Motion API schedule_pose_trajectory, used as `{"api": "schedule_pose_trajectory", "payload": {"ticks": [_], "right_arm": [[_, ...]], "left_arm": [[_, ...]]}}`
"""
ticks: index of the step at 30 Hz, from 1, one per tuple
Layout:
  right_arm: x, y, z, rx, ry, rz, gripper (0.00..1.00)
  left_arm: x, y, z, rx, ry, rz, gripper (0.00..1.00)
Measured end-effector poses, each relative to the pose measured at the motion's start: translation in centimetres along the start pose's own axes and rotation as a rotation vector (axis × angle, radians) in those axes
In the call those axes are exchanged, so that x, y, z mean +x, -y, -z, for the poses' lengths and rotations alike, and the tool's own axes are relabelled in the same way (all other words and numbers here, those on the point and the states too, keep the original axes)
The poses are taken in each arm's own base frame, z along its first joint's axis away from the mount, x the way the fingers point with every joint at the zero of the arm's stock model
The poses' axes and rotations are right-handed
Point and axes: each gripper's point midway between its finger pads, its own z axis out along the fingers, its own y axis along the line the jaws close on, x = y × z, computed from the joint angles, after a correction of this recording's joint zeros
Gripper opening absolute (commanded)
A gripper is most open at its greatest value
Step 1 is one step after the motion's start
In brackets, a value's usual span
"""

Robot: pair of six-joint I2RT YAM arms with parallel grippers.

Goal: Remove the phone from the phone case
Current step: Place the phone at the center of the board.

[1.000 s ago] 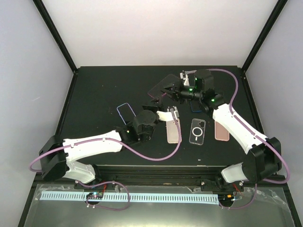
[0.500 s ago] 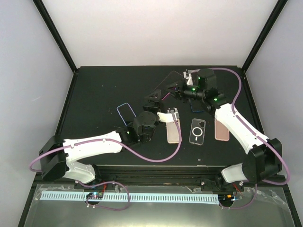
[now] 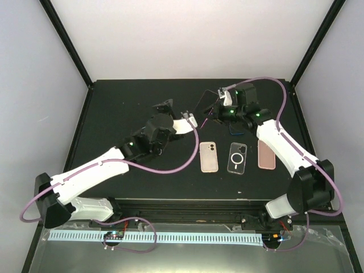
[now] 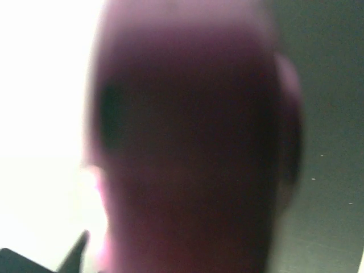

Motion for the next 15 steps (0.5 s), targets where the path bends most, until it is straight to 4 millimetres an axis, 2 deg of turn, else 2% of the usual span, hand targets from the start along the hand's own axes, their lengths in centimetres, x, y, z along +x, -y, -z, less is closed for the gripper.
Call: {"api": "schedule_pose_trajectory", "payload": {"ticks": [5,10,13,15], "right_arm": [[-0.4,0.9,-0.8,0.036,-0.047,0.117,0.01],[-0.2,1.8,-1.5,0.047,-0.110,0.250,0.01],[-0.4,3.4,-2.6,0.072,-0.169,0.306,0.01],[-0.4,5.3,-3.7,0.094,-0.222,0.324,0.01]], "left_arm": [[1.3,-2.1,0.1,0.059,-0.011,0.161,0.99],[3.9,-3.8,-0.5,0.129,-0.045,0.334,0.99],[5.8,-4.5,-0.5,0.158,-0.069,0.429,0.99],[6.9,-4.9,-0.3,0.177,-0.076,0.492,0.99]]}}
